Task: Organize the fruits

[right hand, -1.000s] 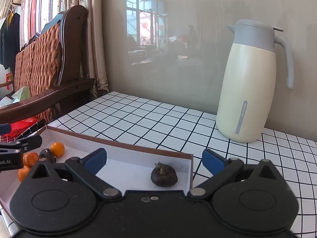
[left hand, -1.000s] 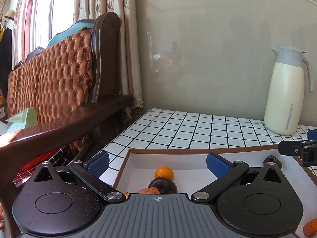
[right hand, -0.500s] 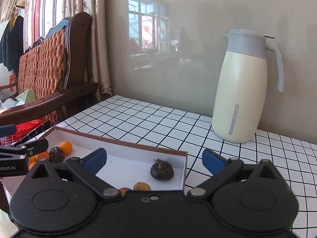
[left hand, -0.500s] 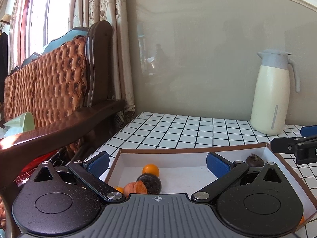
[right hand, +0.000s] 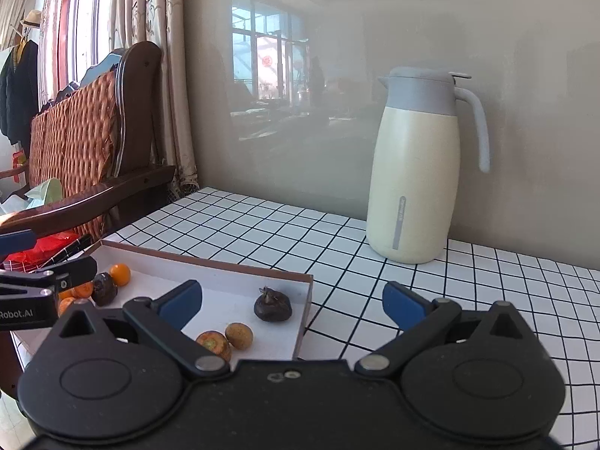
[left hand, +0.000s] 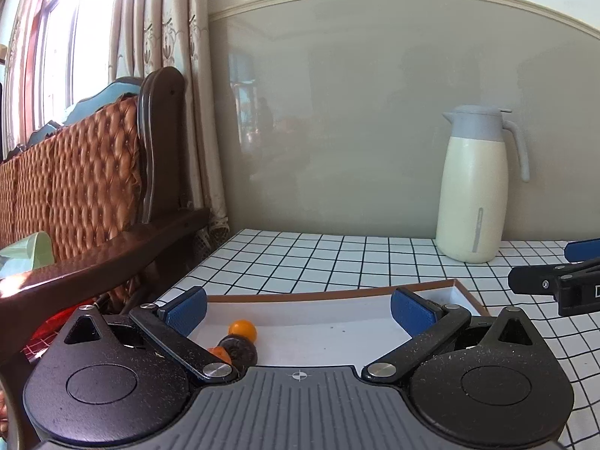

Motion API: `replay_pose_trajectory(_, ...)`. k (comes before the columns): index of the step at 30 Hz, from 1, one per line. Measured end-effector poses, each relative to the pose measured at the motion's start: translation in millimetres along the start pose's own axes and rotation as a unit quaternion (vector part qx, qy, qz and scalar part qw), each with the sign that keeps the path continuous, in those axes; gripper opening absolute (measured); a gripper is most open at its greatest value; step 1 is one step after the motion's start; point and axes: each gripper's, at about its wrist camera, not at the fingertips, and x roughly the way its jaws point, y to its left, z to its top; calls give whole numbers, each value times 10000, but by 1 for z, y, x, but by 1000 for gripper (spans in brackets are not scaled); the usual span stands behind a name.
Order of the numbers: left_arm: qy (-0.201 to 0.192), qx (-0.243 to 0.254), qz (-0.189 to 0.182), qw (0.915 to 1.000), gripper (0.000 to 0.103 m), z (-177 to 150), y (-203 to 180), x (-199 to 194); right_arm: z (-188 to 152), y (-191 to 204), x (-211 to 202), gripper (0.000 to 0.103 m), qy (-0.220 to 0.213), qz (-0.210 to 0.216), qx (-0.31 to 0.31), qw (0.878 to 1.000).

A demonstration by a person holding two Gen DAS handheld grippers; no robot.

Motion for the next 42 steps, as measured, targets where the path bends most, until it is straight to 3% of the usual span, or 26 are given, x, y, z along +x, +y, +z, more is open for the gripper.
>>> replay_pose_trajectory(6, -41, -67, -89, 9999, 103, -5, -3, -49, -2, -10, -60, 97, -256, -36, -16, 9997)
replay_pose_trajectory(15, 214, -239, -39, 9995, 103, -25, 6, -113, -30, -8, -135, 97, -316, -186, -128, 9992)
replay_pose_trajectory(20, 48, -486, -103, 9988, 103, -44, 8, -156, -57, -6, -165, 97, -226, -263, -211, 9992)
replay_pose_trajectory(24, -89, -220, -83, 9997, 103, -59, 1, -184, -75, -8, -189, 97, -366, -432, -290, 9980)
replay_pose_trajectory(37, -343, -551, -260, 9976, 103, -82, 3, -216, -103, 8, -203, 97, -332, -567, -444, 9969)
replay_pose_trajectory(42, -378, -509, -137, 9979, 103, -83, -2, -214, -106, 16, -198, 97, -238, -650, -637, 9956)
